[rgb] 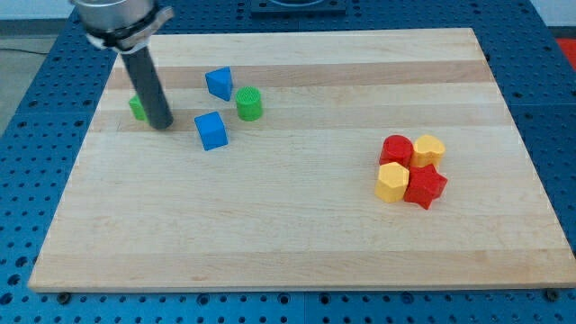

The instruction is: Make a diagonal line with the blue triangle green circle and blue cube

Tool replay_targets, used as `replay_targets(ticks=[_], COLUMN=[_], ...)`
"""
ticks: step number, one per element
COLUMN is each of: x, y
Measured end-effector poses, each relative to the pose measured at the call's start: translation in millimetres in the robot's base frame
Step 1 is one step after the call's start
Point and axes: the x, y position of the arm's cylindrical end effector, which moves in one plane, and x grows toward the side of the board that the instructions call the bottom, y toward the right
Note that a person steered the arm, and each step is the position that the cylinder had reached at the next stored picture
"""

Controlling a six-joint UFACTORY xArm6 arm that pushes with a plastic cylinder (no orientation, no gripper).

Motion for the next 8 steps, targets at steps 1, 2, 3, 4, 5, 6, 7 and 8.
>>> replay_targets(ticks=[1, 2, 3, 4, 5, 6, 7, 8], x=[52.5, 60.1, 33.4, -2.2, 24.4, 35.1, 11.4, -4.8], y=[45.1, 52.1, -26.2, 1.9, 94.2, 166.8, 114.9, 129.8])
